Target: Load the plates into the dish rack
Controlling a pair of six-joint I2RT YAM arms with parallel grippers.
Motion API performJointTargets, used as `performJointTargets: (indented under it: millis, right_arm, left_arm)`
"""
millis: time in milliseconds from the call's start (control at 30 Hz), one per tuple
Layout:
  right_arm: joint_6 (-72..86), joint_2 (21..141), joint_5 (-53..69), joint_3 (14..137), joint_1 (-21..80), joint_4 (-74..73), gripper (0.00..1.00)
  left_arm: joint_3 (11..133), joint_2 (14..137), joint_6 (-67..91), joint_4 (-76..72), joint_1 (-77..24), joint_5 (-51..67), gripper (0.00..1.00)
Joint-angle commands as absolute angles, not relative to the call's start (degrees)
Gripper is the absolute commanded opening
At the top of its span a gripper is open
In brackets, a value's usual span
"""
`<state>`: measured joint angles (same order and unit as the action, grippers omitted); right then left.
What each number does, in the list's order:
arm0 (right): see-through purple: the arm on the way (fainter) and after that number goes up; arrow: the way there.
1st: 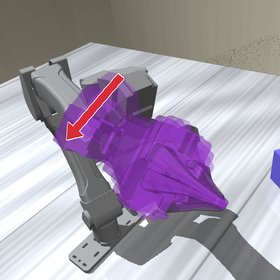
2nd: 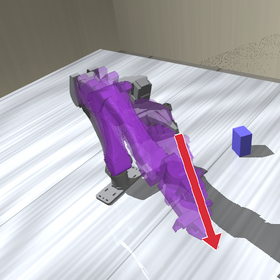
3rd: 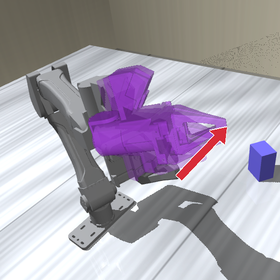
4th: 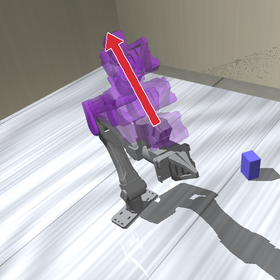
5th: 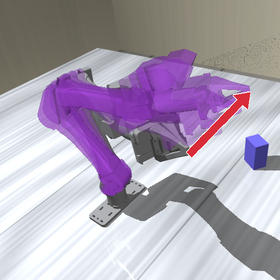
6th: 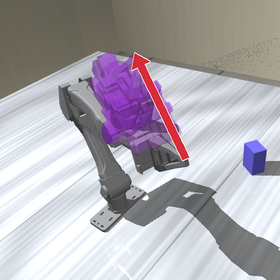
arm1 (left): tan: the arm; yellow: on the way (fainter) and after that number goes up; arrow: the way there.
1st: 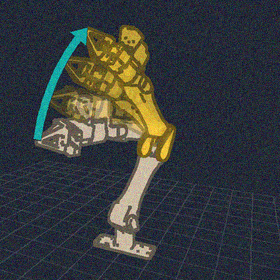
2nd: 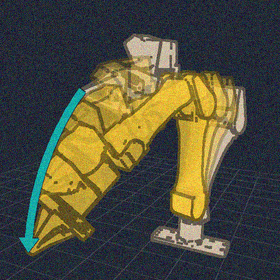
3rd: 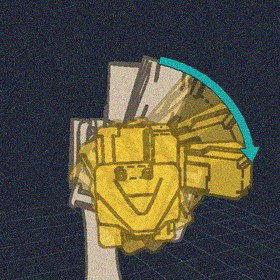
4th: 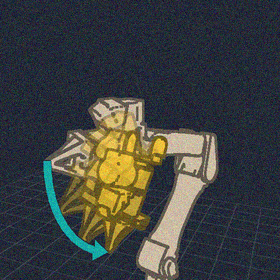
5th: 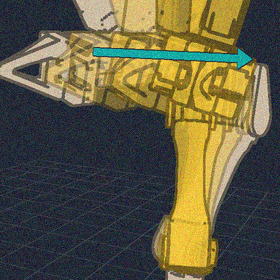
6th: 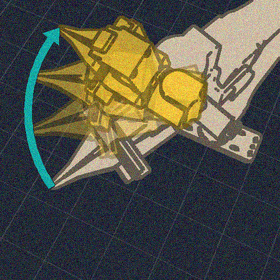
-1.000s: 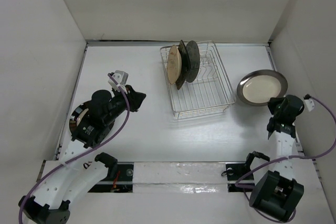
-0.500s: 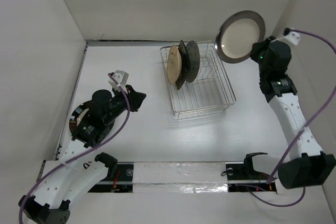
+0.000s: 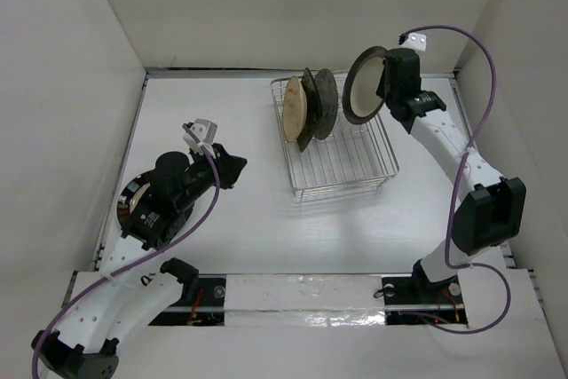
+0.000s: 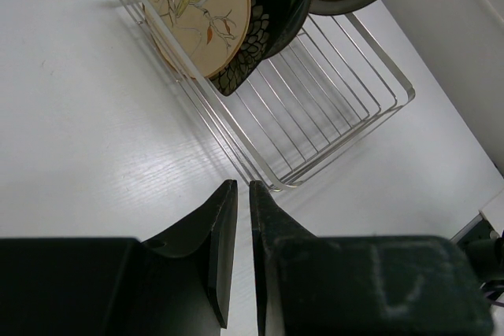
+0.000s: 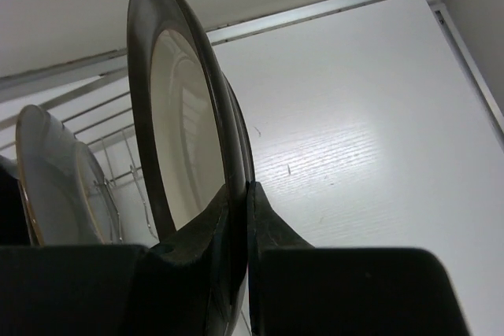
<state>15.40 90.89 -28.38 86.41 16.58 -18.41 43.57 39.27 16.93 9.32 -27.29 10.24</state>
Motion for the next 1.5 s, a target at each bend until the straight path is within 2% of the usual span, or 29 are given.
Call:
performJointTargets:
  millis: [0, 500, 767, 1067, 1167, 1233, 1333, 1467]
  right_arm:
    - [13.28, 89.73, -33.13, 93.69, 18.46, -9.05, 0.0]
    - [1.41, 99.66, -46.31, 99.58, 29.17, -10.81, 0.0]
    - [4.74, 102.48, -46.23, 98.27, 30.84, -12.66, 0.01]
    - [7.03, 103.71, -46.76, 95.98, 32.43, -12.39, 0.1]
    - [7.47, 103.27, -48.6, 95.54, 33.05, -12.3, 0.18]
    - [7.65, 102.57, -49.13, 95.1, 33.57, -12.13, 0.28]
    - [8.0, 101.78, -47.99, 94.4, 33.57, -11.16, 0.37]
    - [9.14, 100.99, -46.14, 94.39, 33.05, -11.95, 0.39]
  left_arm:
    - [44.65, 39.29, 16.08, 7.73, -27.51, 10.02, 0.1]
    - [44.65, 39.2, 16.08, 7.82, -27.51, 9.76, 0.09]
    - [44.74, 39.29, 16.0, 7.91, -27.51, 9.67, 0.1]
    - [44.56, 39.2, 16.08, 8.0, -27.51, 10.02, 0.09]
    - [44.74, 39.02, 16.08, 8.0, -27.51, 9.06, 0.1]
    - [44.65, 39.37, 16.17, 7.91, -27.51, 9.75, 0.1]
    - [44.56, 39.03, 16.08, 7.91, -27.51, 10.02, 0.1]
    - [44.65, 39.37, 16.17, 7.91, -27.51, 10.02, 0.1]
